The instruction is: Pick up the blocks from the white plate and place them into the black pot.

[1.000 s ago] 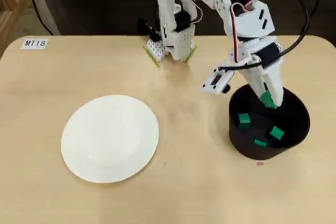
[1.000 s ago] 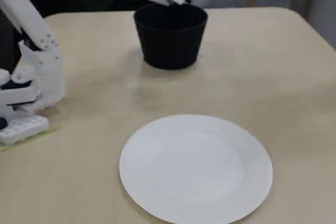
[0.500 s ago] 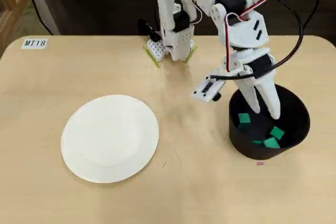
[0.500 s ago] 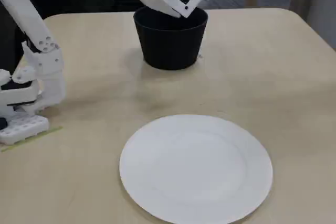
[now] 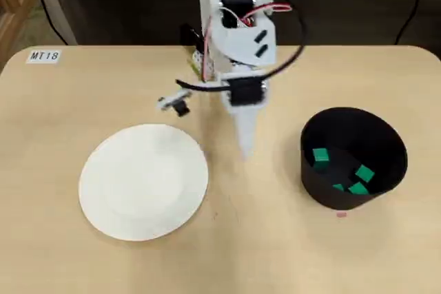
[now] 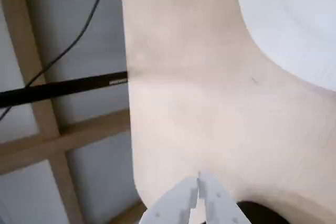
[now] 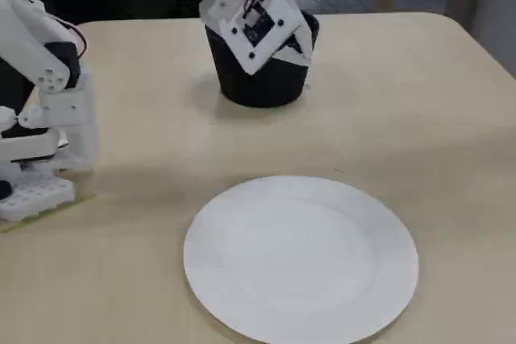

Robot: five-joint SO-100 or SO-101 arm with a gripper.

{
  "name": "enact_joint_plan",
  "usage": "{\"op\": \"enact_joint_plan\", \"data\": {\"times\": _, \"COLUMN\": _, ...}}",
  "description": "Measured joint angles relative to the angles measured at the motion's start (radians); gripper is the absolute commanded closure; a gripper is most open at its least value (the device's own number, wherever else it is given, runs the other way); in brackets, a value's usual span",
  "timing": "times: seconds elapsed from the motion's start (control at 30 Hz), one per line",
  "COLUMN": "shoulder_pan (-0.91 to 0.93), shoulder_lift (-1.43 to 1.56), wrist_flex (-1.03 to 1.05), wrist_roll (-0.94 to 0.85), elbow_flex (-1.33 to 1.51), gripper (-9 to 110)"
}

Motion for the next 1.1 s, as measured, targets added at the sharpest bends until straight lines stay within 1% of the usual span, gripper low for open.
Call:
{"op": "enact_joint_plan", "data": {"times": 0.7, "shoulder_pan": 0.034, "shoulder_lift": 0.670, "wrist_flex": -0.043, "wrist_roll": 0.005, "elbow_flex": 0.658, "gripper": 104}}
{"op": "enact_joint_plan", "data": {"times": 0.9, "shoulder_pan": 0.048, "shoulder_lift": 0.936, "wrist_flex": 0.018, "wrist_roll": 0.025, "elbow_flex": 0.819, "gripper": 104}}
{"op": "enact_joint_plan", "data": {"times": 1.1, "shoulder_pan": 0.051, "shoulder_lift": 0.974, "wrist_flex": 0.040, "wrist_roll": 0.020, "elbow_flex": 0.856, "gripper": 104}}
